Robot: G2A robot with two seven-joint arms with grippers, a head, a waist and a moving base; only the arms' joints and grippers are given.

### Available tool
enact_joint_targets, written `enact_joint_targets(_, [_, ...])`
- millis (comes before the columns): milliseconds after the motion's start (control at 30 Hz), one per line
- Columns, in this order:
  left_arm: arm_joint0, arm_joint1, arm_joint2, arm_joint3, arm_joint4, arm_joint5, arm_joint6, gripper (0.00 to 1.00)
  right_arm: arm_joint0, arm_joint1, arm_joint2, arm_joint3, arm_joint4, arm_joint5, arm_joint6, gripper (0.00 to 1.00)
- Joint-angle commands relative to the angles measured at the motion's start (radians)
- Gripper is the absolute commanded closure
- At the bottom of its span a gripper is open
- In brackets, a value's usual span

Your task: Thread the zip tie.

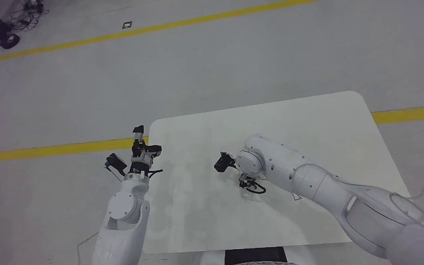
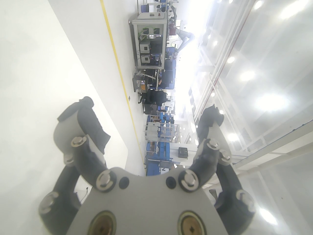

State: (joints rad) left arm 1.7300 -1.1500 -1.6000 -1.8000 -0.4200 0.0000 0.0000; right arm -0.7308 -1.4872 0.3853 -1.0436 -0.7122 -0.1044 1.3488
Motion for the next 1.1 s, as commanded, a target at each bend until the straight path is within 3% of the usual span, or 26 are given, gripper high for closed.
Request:
enact_joint_targets(0, [0.0,0.0,0.0,0.0,0.0,0.0,0.0,0.0,-0.001,-0.002,0.0,0.0,-0.006,0.006,0.001,0.87])
enact_joint_targets(133, [0.0,0.0,0.0,0.0,0.0,0.0,0.0,0.0,-0.002,-0.004,0.003,0.0,-0.013,0.011,0.003,0.83])
enact_joint_targets(1067, [0.0,0.0,0.0,0.0,0.0,0.0,0.0,0.0,-0.031,0.008,0.054,-0.039,-0.084,0.027,0.006,0.79])
